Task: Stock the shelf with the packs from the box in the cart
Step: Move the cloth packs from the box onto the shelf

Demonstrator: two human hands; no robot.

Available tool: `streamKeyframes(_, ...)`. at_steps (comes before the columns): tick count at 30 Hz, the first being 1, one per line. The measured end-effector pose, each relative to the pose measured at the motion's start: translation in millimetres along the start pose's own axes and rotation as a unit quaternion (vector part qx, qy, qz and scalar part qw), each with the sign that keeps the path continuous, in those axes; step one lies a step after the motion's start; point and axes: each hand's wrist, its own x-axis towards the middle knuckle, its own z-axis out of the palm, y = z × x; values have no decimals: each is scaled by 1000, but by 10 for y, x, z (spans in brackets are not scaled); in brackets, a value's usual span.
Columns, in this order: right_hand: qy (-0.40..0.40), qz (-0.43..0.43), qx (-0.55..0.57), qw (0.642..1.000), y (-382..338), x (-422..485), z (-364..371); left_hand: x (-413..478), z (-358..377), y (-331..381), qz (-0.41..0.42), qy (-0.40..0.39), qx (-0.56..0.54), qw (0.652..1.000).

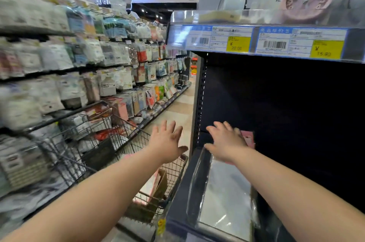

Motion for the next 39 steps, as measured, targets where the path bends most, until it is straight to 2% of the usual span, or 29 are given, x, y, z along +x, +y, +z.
streamKeyframes(4,-29,-32,30,999,-349,62,88,-279,76,-371,-50,-22,-1,999)
streamKeyframes(10,-58,-70,7,996,-885,181,220,-510,301,-976,-85,-48,-5,995)
streamKeyframes(16,-56,-68,-16,996,-1508,428,403,-566,547,-1683,-80,-67,-2,995)
streamKeyframes(24,-69,-70,-19,995,-2689,991,736,-580,932,-3015,-106,-83,-31,990)
streamKeyframes(28,-88,-53,-8,995,-3127,1211,983,-529,1077,-3507,-90,-98,-34,990)
streamKeyframes(39,-158,26,-31,987,-3155,1842,1424,-10,1702,-3942,-40,-137,-51,988)
